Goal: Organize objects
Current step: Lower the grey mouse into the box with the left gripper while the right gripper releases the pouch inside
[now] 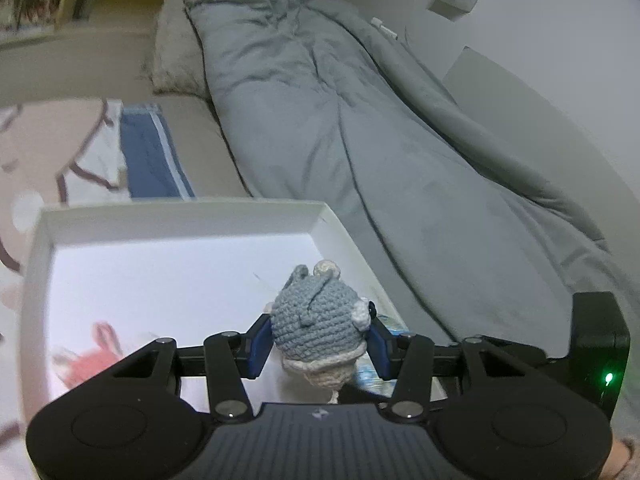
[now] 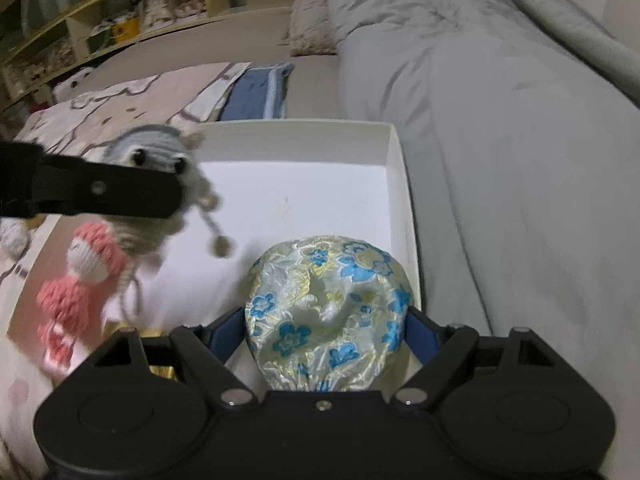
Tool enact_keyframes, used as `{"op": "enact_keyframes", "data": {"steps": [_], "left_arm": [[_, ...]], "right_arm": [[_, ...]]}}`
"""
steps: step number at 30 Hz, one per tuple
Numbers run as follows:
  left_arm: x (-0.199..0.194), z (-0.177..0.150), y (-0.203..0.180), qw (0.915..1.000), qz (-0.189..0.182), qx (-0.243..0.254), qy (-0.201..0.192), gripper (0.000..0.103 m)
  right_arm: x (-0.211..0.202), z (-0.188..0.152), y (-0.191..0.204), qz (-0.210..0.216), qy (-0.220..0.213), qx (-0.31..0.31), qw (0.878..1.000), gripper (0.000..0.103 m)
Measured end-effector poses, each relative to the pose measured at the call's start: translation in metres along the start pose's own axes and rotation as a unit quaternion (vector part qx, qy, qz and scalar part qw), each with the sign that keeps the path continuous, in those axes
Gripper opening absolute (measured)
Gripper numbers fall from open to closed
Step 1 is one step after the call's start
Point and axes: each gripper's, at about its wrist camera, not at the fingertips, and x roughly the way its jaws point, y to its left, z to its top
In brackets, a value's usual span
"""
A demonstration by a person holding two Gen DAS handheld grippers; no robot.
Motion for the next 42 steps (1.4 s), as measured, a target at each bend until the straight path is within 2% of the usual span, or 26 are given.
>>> {"op": "enact_keyframes", "data": {"steps": [5, 10, 14, 19, 22, 30, 34, 39, 42], "left_arm": [[0.006, -0.014, -0.006, 0.9988, -0.030, -0.034, 0.017, 0.050], [0.007, -0.029, -0.001, 0.9952, -0.050, -0.079, 0.030, 0.050], [0.012, -0.041, 0.006, 0.9917, -0.051, -0.110, 0.042, 0.050], [0.016, -0.052, 0.020, 0.9840, -0.058, -0.162, 0.046, 0.050], [0.022, -0.061, 0.027, 0.9805, -0.047, -0.182, 0.056, 0.050], [0.014, -0.066, 0.033, 0.9848, -0.032, -0.158, 0.065, 0.050], [0.008, -0.061, 0.030, 0.9896, -0.003, -0.121, 0.078, 0.050], [0.004, -0.057, 0.024, 0.9917, 0.020, -0.092, 0.087, 0.050], [0.003, -0.055, 0.016, 0.9931, 0.029, -0.069, 0.090, 0.051]], "right_arm": [[-0.002, -0.011, 0.008, -0.004, 0.012, -0.039, 0.999, 0.084], [-0.006, -0.019, 0.008, 0.001, 0.019, -0.032, 0.999, 0.084], [-0.005, -0.019, 0.005, 0.000, 0.024, -0.018, 1.000, 0.084], [0.000, -0.019, 0.010, -0.015, 0.032, -0.036, 0.999, 0.084], [0.001, -0.018, 0.009, -0.013, 0.034, -0.037, 0.999, 0.084], [0.003, -0.017, 0.006, -0.007, 0.035, -0.021, 0.999, 0.084], [0.002, -0.017, 0.005, -0.007, 0.034, -0.011, 0.999, 0.084], [-0.005, -0.011, -0.012, 0.026, 0.030, 0.070, 0.997, 0.088], [-0.014, -0.007, -0.017, 0.034, 0.025, 0.090, 0.995, 0.089]]}}
